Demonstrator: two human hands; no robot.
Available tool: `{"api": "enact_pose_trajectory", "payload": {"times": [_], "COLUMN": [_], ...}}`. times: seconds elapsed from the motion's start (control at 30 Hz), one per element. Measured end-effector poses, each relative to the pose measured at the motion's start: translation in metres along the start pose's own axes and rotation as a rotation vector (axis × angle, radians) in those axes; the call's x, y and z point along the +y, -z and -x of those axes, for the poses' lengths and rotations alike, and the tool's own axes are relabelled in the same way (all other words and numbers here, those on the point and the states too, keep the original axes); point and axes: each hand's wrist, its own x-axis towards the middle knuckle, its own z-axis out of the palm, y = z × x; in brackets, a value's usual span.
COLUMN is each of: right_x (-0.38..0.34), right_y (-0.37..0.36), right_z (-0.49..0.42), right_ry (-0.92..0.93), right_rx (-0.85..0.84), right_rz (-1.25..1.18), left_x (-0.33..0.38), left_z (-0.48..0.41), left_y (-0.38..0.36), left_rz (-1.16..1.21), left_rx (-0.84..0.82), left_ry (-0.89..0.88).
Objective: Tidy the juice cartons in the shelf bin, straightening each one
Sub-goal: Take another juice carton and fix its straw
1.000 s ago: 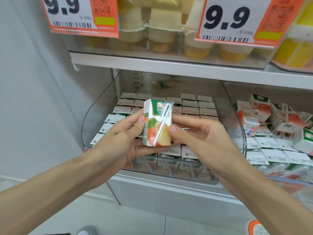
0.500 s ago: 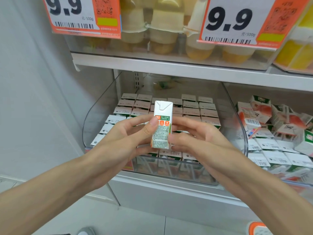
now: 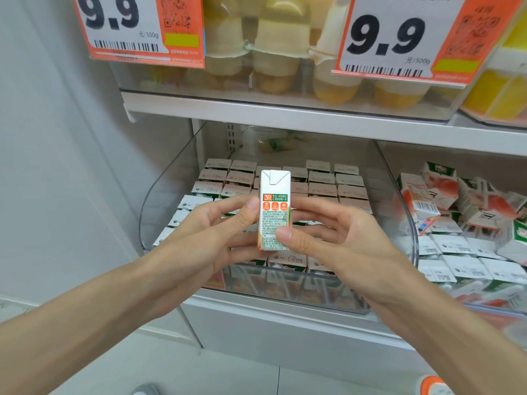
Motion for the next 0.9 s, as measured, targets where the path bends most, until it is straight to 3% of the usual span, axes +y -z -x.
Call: {"api": "enact_pose_trajectory", "payload": {"times": [0.43,0.9], "right_x": [0.0003,0.0010], "right_y": [-0.0049,-0.0017], "right_z": [-0.0025,-0.0034], "right_ry": [0.052,0.003], "right_rx": [0.085,0.176], "right_rz": [-0.007,-0.012], "left_x": [-0.0014,0.0015], "left_z": [-0.0035,-0.0053], "left_y": [0.0051,0.0052], "left_rz": [-0.021,0.111], "left_rx": [0.104,0.083], "left_ry": [-0.025,0.063]}}
